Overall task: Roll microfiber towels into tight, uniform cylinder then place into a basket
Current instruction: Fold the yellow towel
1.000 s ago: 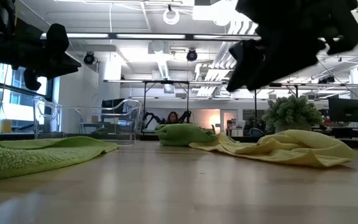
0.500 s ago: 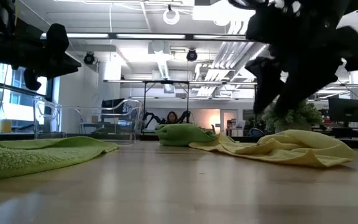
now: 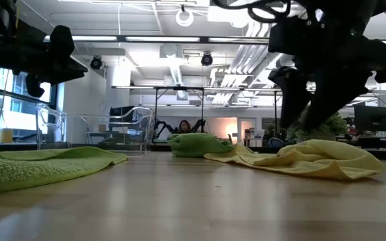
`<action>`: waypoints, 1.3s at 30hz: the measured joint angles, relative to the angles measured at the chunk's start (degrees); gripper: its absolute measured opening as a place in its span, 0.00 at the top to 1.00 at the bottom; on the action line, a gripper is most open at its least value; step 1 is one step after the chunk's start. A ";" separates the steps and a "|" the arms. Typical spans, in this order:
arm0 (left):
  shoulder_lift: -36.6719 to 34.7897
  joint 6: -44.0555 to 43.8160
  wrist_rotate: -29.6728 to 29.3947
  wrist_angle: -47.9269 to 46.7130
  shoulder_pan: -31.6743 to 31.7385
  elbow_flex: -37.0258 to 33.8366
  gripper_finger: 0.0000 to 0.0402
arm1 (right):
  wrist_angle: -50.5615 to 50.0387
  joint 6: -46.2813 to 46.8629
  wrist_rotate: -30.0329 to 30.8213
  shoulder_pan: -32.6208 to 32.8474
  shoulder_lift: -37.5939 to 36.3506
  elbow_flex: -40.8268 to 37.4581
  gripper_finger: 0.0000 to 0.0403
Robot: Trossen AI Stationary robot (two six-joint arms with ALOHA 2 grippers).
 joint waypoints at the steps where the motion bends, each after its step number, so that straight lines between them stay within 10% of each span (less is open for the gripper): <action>1: 0.00 -0.01 0.00 0.00 0.00 0.00 0.81 | 1.09 -1.27 0.00 0.00 0.00 0.00 0.46; 19: 0.02 -0.26 1.04 -0.01 -0.02 0.00 0.81 | 8.82 -4.69 4.34 0.00 11.77 0.20 0.58; 29: 0.01 -1.09 19.30 0.36 -0.02 0.00 0.81 | 8.63 0.54 4.35 0.00 11.80 0.10 0.83; 39: 0.02 -1.23 36.07 5.98 -1.35 0.00 0.77 | 8.54 4.88 2.75 -0.04 11.80 0.09 0.86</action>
